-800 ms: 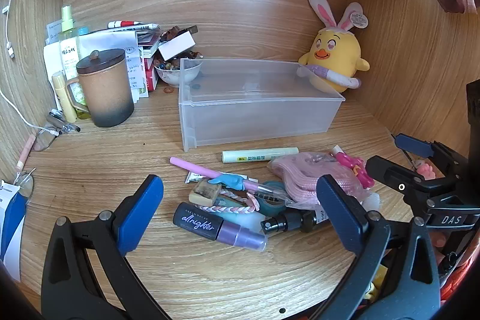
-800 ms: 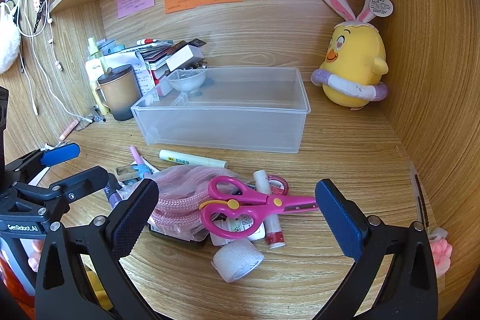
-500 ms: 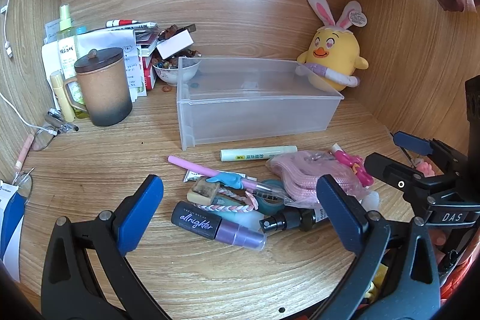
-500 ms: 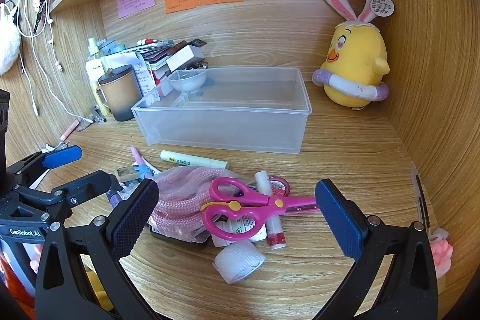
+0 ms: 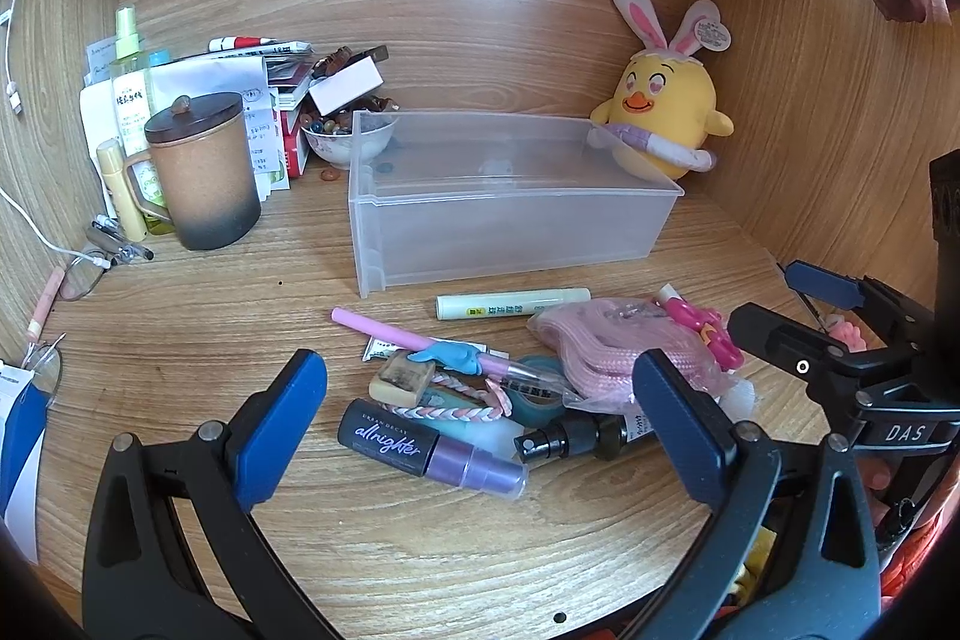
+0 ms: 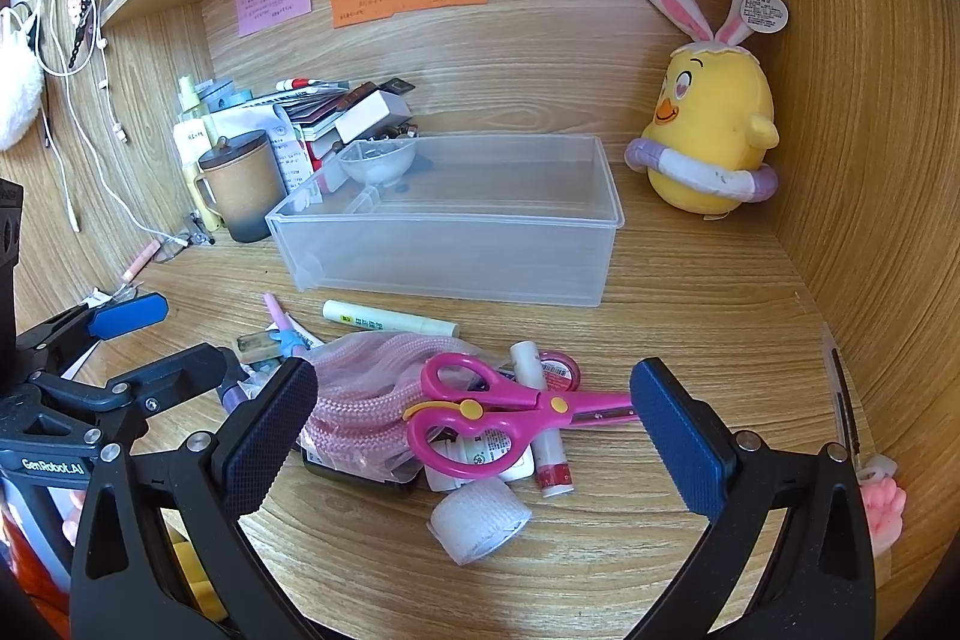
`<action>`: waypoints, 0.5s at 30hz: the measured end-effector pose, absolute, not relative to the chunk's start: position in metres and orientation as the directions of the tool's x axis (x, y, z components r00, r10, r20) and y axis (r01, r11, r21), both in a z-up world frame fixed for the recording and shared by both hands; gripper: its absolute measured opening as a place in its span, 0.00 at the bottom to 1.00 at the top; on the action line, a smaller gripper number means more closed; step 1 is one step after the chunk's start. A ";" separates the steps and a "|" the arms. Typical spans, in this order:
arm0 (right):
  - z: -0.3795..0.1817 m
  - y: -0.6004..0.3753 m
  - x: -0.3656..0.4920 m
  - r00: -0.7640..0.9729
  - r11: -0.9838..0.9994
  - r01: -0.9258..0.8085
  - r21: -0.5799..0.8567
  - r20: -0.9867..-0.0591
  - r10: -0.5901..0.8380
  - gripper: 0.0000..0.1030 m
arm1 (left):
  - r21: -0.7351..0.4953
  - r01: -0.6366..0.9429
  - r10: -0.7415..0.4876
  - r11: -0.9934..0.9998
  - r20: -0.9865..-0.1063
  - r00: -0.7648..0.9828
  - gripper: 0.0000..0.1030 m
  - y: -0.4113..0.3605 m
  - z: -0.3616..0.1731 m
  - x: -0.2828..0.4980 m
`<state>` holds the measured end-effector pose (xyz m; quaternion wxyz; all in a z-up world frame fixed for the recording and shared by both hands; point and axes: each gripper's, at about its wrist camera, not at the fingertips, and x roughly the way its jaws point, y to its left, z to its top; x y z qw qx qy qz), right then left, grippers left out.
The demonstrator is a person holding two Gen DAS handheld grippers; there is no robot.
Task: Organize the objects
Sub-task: 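Move the left gripper toward the black-and-purple allnighter spray bottle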
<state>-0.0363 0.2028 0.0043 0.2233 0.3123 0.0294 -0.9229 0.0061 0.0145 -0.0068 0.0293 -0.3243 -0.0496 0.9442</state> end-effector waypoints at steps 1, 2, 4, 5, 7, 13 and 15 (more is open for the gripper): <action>0.004 0.203 -0.036 -0.705 -0.899 0.430 0.086 -0.590 -0.394 1.00 | -0.113 -0.024 0.089 -0.993 -0.610 -0.788 1.00 0.014 -0.007 0.006; 0.004 0.204 -0.036 -0.705 -0.899 0.430 0.087 -0.590 -0.394 1.00 | -0.114 -0.025 0.090 -0.993 -0.610 -0.787 1.00 0.014 -0.007 0.006; 0.004 0.204 -0.036 -0.704 -0.899 0.429 0.090 -0.590 -0.396 1.00 | -0.114 -0.025 0.090 -0.993 -0.610 -0.787 1.00 0.014 -0.007 0.006; 0.004 0.205 -0.037 -0.704 -0.898 0.430 0.092 -0.589 -0.397 1.00 | -0.115 -0.025 0.090 -0.993 -0.611 -0.787 1.00 0.014 -0.007 0.007; 0.004 0.206 -0.037 -0.702 -0.898 0.429 0.097 -0.590 -0.399 1.00 | -0.118 -0.026 0.093 -0.993 -0.614 -0.784 1.00 0.015 -0.008 0.006; 0.002 0.209 -0.039 -0.697 -0.897 0.428 0.115 -0.590 -0.408 1.00 | -0.124 -0.028 0.100 -0.992 -0.622 -0.777 1.00 0.011 -0.010 0.005; 0.000 0.210 -0.040 -0.693 -0.895 0.429 0.122 -0.591 -0.412 1.00 | -0.126 -0.031 0.104 -0.992 -0.627 -0.772 1.00 0.008 -0.011 0.004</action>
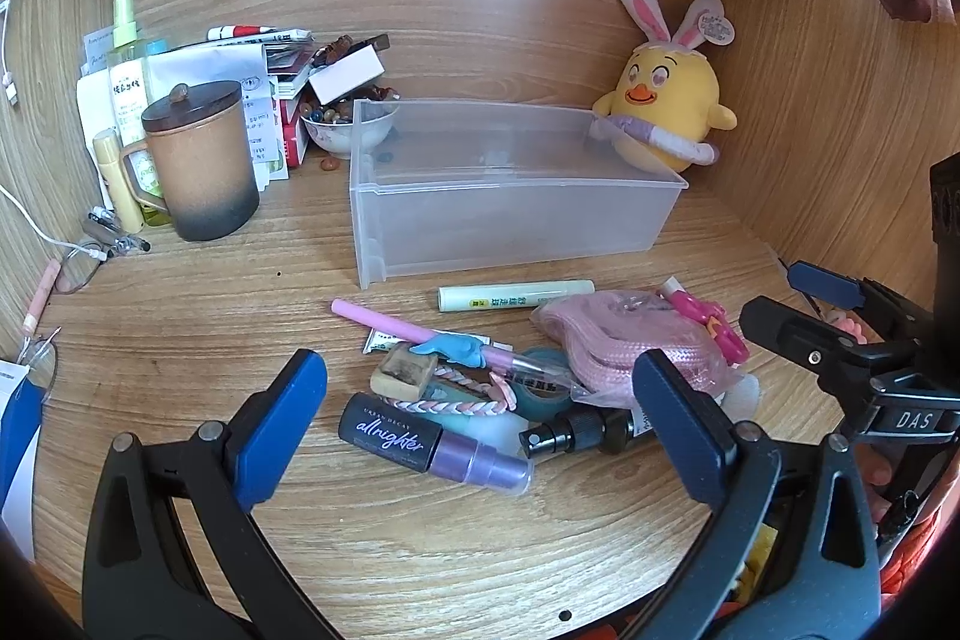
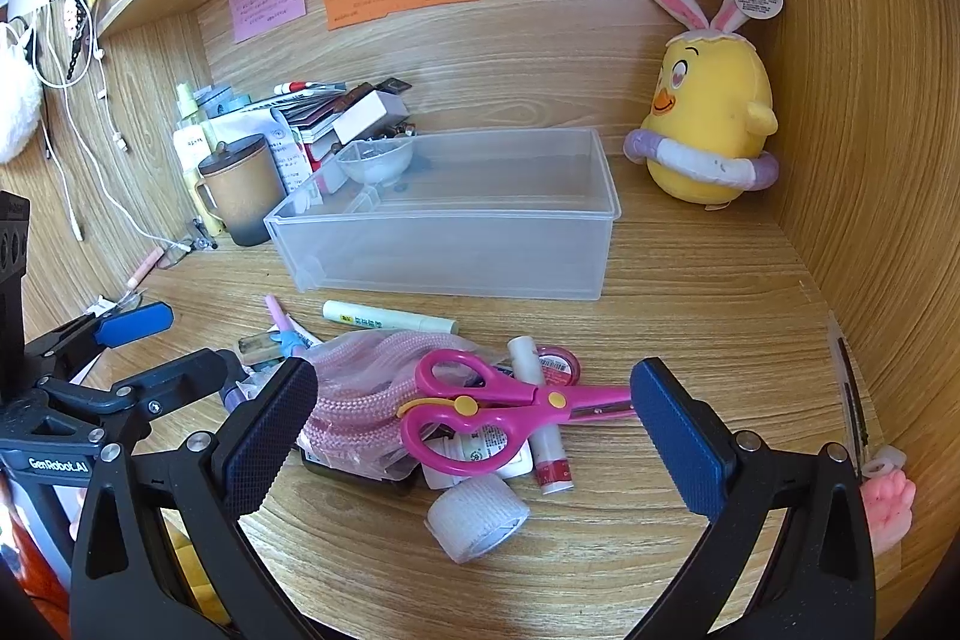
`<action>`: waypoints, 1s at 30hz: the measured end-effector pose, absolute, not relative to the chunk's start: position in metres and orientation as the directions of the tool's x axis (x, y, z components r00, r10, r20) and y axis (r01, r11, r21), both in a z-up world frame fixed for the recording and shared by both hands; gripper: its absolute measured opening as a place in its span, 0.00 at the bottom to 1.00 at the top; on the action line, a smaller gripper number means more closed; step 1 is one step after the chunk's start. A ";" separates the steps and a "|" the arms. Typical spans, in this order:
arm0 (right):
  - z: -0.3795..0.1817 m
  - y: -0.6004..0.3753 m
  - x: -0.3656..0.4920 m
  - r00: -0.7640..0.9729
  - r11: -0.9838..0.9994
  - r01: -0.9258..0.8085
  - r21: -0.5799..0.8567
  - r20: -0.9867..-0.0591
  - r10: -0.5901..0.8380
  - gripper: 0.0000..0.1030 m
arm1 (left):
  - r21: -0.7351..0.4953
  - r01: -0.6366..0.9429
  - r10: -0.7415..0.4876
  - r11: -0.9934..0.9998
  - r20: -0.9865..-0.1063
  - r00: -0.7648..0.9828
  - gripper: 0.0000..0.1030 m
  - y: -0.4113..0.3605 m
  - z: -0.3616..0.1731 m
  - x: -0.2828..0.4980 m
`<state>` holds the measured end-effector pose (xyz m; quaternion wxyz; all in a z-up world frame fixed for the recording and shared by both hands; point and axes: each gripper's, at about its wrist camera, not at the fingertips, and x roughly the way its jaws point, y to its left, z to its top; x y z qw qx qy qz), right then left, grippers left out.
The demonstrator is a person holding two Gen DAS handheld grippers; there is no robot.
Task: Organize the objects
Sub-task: 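Move the left gripper toward the black-and-purple allnighter spray bottle, then grasp the allnighter bottle with the left gripper while the right gripper grasps the white tape roll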
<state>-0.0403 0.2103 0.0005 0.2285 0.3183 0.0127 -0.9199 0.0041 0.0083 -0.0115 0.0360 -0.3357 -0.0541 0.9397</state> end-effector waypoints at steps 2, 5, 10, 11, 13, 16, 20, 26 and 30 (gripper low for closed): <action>-0.001 0.212 -0.041 -0.688 -0.894 0.429 0.129 -0.595 -0.416 1.00 | -0.127 -0.033 0.107 -0.991 -0.631 -0.768 1.00 0.005 -0.012 0.003; -0.002 0.217 -0.042 -0.694 -0.899 0.419 0.127 -0.594 -0.407 1.00 | -0.124 -0.033 0.105 -0.992 -0.634 -0.766 1.00 -0.004 -0.013 0.004; -0.004 0.227 -0.042 -0.707 -0.909 0.404 0.099 -0.597 -0.379 1.00 | -0.105 0.005 0.066 -0.995 -0.661 -0.747 1.00 -0.022 -0.021 0.003; -0.005 0.228 -0.042 -0.706 -0.910 0.402 0.096 -0.601 -0.375 1.00 | -0.111 0.005 0.071 -0.994 -0.670 -0.739 1.00 -0.027 -0.023 0.004; -0.008 0.232 -0.042 -0.694 -0.911 0.400 0.102 -0.616 -0.374 1.00 | -0.132 -0.004 0.094 -0.991 -0.691 -0.716 1.00 -0.033 -0.030 0.003; -0.015 0.237 -0.042 -0.660 -0.899 0.419 0.130 -0.636 -0.400 1.00 | -0.135 -0.022 0.114 -0.991 -0.721 -0.684 1.00 -0.032 -0.042 0.003; -0.024 0.234 -0.041 -0.625 -0.888 0.437 0.146 -0.661 -0.416 1.00 | -0.131 -0.064 0.142 -0.989 -0.755 -0.640 1.00 -0.022 -0.057 -0.004; -0.027 0.218 -0.033 -0.620 -0.870 0.484 0.091 -0.666 -0.415 1.00 | -0.119 -0.090 0.149 -0.989 -0.775 -0.614 1.00 -0.015 -0.069 -0.008; -0.032 0.217 -0.038 -0.632 -0.885 0.462 0.049 -0.683 -0.368 1.00 | -0.095 -0.107 0.141 -0.990 -0.776 -0.615 1.00 -0.009 -0.070 -0.009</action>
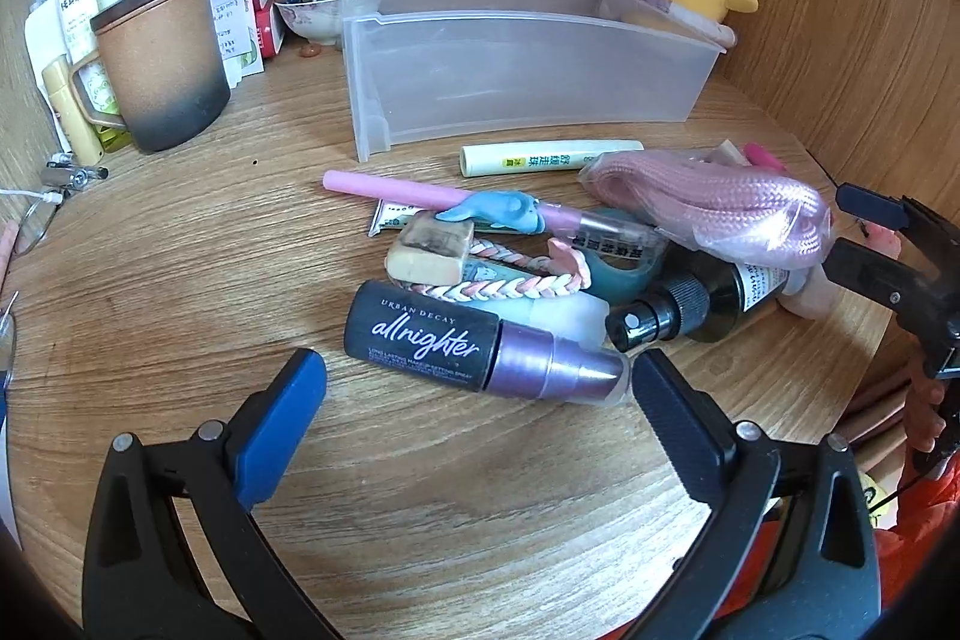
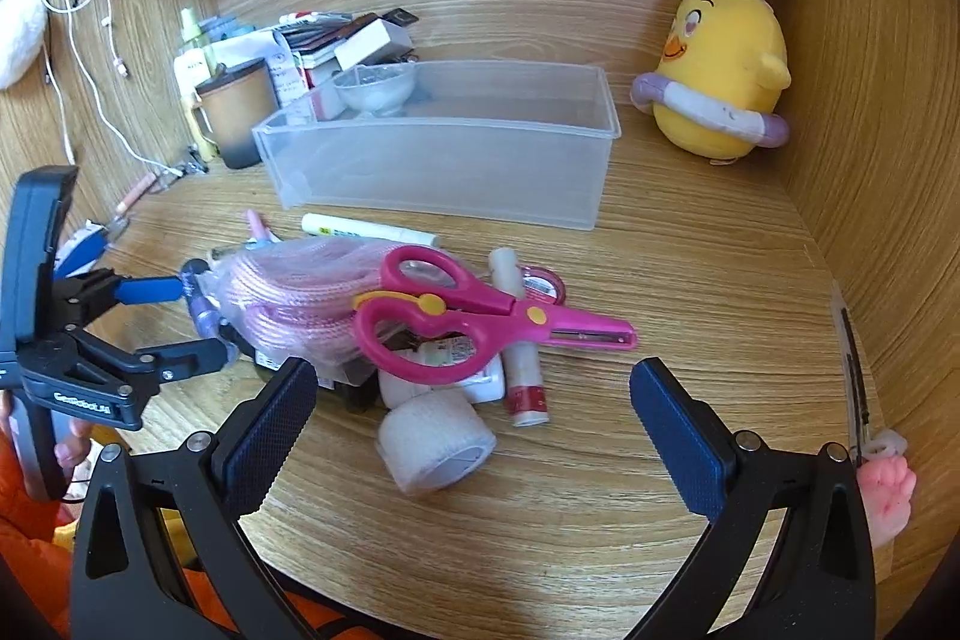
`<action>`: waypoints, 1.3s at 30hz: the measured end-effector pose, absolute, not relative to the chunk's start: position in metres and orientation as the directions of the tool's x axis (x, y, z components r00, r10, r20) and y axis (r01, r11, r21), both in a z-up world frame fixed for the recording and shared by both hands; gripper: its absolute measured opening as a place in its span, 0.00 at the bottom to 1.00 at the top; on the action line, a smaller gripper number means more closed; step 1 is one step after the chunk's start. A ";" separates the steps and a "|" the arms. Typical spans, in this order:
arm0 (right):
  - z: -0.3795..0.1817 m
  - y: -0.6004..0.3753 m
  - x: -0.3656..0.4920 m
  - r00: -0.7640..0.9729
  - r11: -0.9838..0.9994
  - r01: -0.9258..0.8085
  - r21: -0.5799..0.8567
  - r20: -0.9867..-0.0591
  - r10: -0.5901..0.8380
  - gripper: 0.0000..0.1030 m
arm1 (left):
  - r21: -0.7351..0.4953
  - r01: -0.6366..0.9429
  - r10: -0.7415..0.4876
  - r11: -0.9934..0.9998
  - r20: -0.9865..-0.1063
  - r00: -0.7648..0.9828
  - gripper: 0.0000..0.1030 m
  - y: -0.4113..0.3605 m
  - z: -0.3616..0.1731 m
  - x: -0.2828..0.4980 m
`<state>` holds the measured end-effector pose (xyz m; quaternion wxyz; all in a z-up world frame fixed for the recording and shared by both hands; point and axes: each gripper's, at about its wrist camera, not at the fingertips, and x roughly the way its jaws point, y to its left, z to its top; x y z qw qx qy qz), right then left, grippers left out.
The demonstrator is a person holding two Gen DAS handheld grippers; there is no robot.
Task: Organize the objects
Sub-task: 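Grasp the allnighter bottle with the left gripper while the right gripper grasps the white tape roll, then carry both items into the clear box and open both grippers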
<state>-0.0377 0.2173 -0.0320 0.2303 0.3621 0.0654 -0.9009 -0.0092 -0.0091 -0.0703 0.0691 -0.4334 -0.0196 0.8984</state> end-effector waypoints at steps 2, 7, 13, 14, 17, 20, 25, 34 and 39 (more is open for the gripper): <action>-0.036 0.220 -0.041 -0.623 -0.889 0.454 0.051 -0.695 -0.358 0.99 | -0.073 -0.111 0.126 -0.991 -0.778 -0.615 1.00 -0.006 -0.071 -0.011; -0.039 0.222 -0.050 -0.631 -0.900 0.433 0.050 -0.696 -0.342 0.82 | -0.053 -0.114 0.112 -0.992 -0.776 -0.621 1.00 -0.003 -0.072 -0.012; -0.036 0.216 -0.054 -0.662 -0.895 0.445 0.001 -0.673 -0.330 0.49 | -0.067 -0.113 0.124 -0.991 -0.759 -0.639 0.89 -0.007 -0.072 -0.012; -0.036 0.215 -0.055 -0.667 -0.894 0.447 -0.010 -0.670 -0.326 0.42 | -0.065 -0.108 0.119 -0.992 -0.757 -0.642 0.89 -0.008 -0.071 -0.012; -0.036 0.210 -0.057 -0.679 -0.890 0.455 -0.033 -0.659 -0.323 0.32 | -0.066 -0.095 0.112 -0.993 -0.749 -0.653 0.89 -0.011 -0.071 -0.012; -0.035 0.208 -0.060 -0.682 -0.887 0.460 -0.044 -0.656 -0.322 0.13 | -0.055 -0.079 0.093 -0.995 -0.743 -0.663 0.89 -0.014 -0.069 -0.013; -0.032 0.208 -0.064 -0.677 -0.882 0.469 -0.038 -0.657 -0.332 0.11 | -0.046 -0.051 0.068 -0.998 -0.721 -0.690 0.89 -0.023 -0.057 -0.010; -0.030 0.236 -0.059 -0.583 -0.875 0.473 0.101 -0.709 -0.397 0.46 | -0.060 -0.010 0.048 -0.998 -0.670 -0.740 0.89 -0.035 -0.029 -0.008; -0.032 0.227 -0.033 -0.560 -0.840 0.534 0.091 -0.707 -0.433 0.51 | -0.070 -0.013 0.055 -0.997 -0.645 -0.762 0.89 -0.031 -0.016 -0.007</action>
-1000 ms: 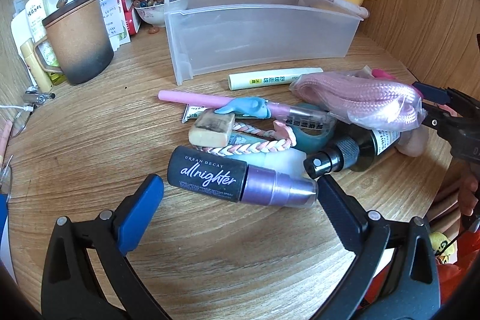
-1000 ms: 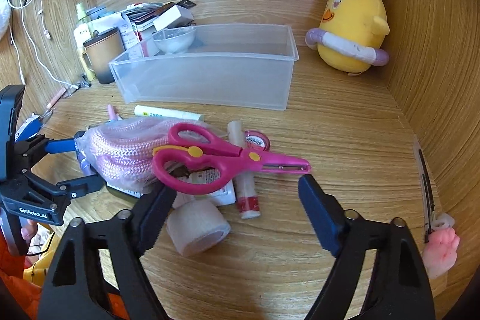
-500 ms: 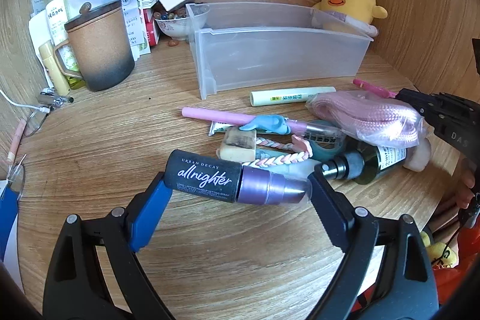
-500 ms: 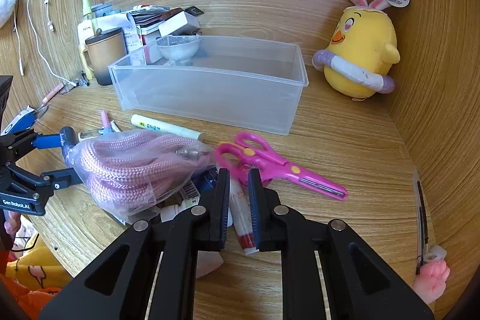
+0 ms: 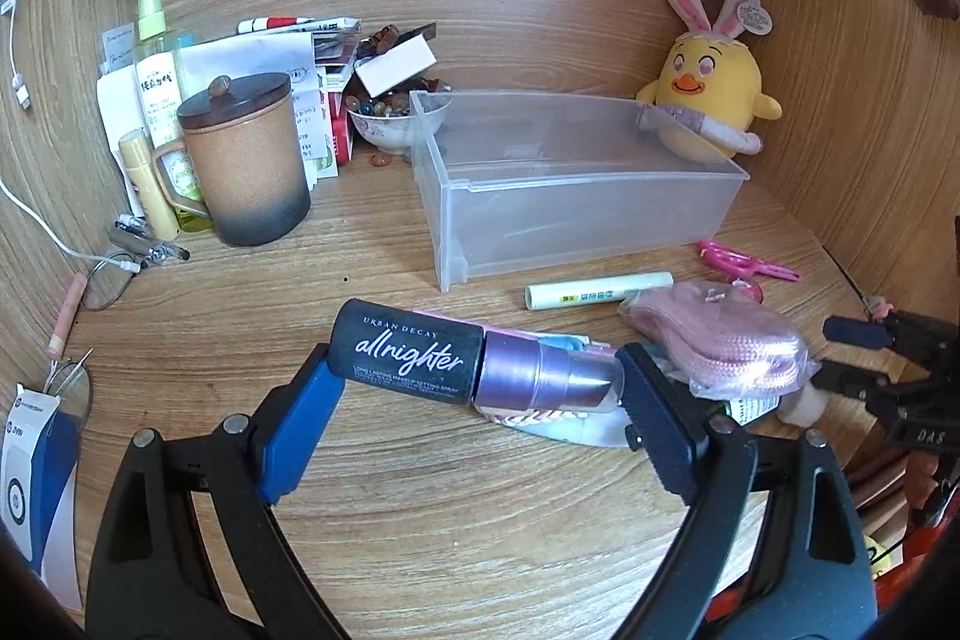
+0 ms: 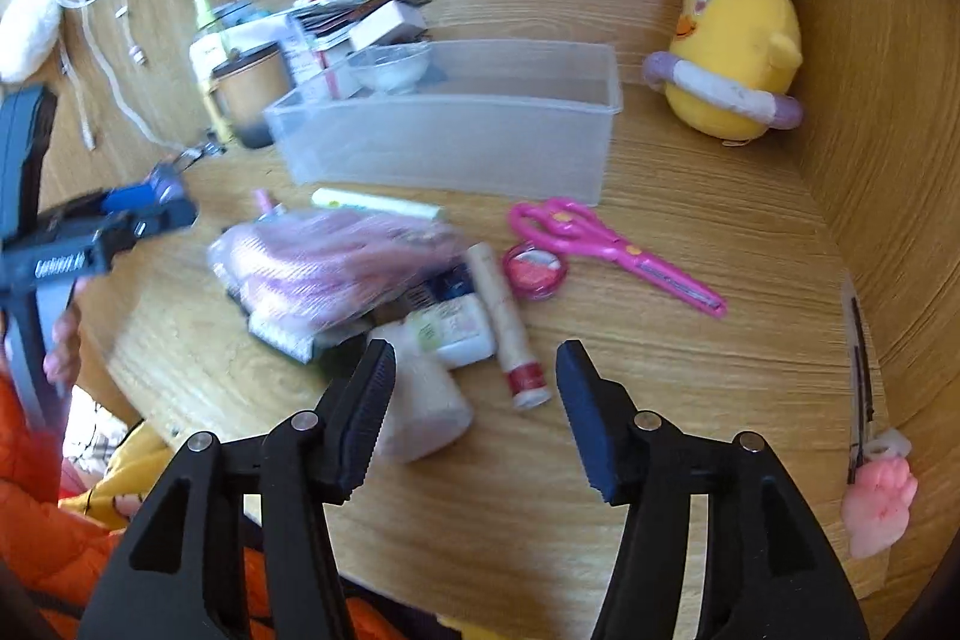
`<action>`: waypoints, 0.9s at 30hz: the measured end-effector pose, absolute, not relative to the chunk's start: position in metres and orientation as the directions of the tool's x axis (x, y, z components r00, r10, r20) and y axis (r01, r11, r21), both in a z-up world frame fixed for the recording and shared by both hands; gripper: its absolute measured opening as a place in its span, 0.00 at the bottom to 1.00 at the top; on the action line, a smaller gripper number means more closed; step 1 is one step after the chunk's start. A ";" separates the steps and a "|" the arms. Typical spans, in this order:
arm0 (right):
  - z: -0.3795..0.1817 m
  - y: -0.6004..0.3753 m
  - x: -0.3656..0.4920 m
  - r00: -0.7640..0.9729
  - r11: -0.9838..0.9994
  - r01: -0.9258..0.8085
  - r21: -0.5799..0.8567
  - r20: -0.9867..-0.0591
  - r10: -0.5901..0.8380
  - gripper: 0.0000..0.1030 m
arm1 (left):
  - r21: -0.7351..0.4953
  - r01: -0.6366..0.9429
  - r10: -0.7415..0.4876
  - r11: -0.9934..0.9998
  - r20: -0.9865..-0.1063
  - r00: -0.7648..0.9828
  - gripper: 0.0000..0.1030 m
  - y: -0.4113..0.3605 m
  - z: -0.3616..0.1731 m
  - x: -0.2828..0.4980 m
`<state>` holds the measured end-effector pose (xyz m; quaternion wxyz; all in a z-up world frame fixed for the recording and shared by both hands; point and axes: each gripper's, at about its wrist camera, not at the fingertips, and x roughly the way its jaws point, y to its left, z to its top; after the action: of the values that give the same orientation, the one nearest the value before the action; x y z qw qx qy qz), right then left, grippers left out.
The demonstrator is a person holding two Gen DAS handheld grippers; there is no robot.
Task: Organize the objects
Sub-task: 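Carry both items into the clear box and open both grippers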
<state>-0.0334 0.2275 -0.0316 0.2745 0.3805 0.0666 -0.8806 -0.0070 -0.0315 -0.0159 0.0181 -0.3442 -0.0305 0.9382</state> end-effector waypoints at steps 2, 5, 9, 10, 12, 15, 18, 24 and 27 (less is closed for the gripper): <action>-0.033 0.223 -0.027 -0.553 -0.829 0.552 0.089 -0.706 -0.444 0.51 | -0.068 -0.017 0.056 -0.998 -0.632 -0.773 0.89 -0.028 -0.009 -0.009; -0.036 0.217 -0.020 -0.545 -0.816 0.572 0.084 -0.704 -0.455 0.51 | -0.050 -0.021 0.048 -0.999 -0.612 -0.790 0.89 -0.023 0.000 -0.014; -0.043 0.211 -0.017 -0.503 -0.791 0.603 0.106 -0.719 -0.479 0.50 | -0.043 -0.040 0.057 -0.998 -0.592 -0.804 0.89 -0.016 0.011 -0.022; -0.045 0.209 -0.016 -0.496 -0.787 0.608 0.109 -0.722 -0.483 0.50 | -0.046 -0.047 0.065 -0.998 -0.589 -0.806 0.89 -0.015 0.013 -0.025; -0.047 0.207 -0.014 -0.476 -0.772 0.624 0.122 -0.724 -0.499 0.34 | -0.049 -0.053 0.072 -0.997 -0.586 -0.807 0.89 -0.013 0.016 -0.032; -0.047 0.207 -0.013 -0.482 -0.773 0.624 0.117 -0.721 -0.498 0.33 | -0.042 -0.057 0.071 -0.998 -0.587 -0.806 0.89 -0.010 0.021 -0.045; -0.038 0.215 -0.016 -0.502 -0.783 0.611 0.120 -0.705 -0.500 0.33 | -0.035 -0.065 0.073 -0.997 -0.591 -0.804 0.89 -0.007 0.025 -0.059; -0.003 0.226 -0.043 -0.600 -0.830 0.548 0.105 -0.642 -0.478 0.33 | -0.022 -0.079 0.077 -0.997 -0.591 -0.803 0.89 -0.003 0.033 -0.086; 0.013 0.224 -0.065 -0.647 -0.850 0.517 0.098 -0.606 -0.463 0.33 | -0.048 -0.092 0.102 -0.995 -0.606 -0.789 0.89 -0.004 0.035 -0.101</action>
<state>-0.0647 0.2240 0.0125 0.2704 0.3217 0.0418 -0.9064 -0.1007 -0.0040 0.0350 0.0511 -0.3211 -0.0079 0.9456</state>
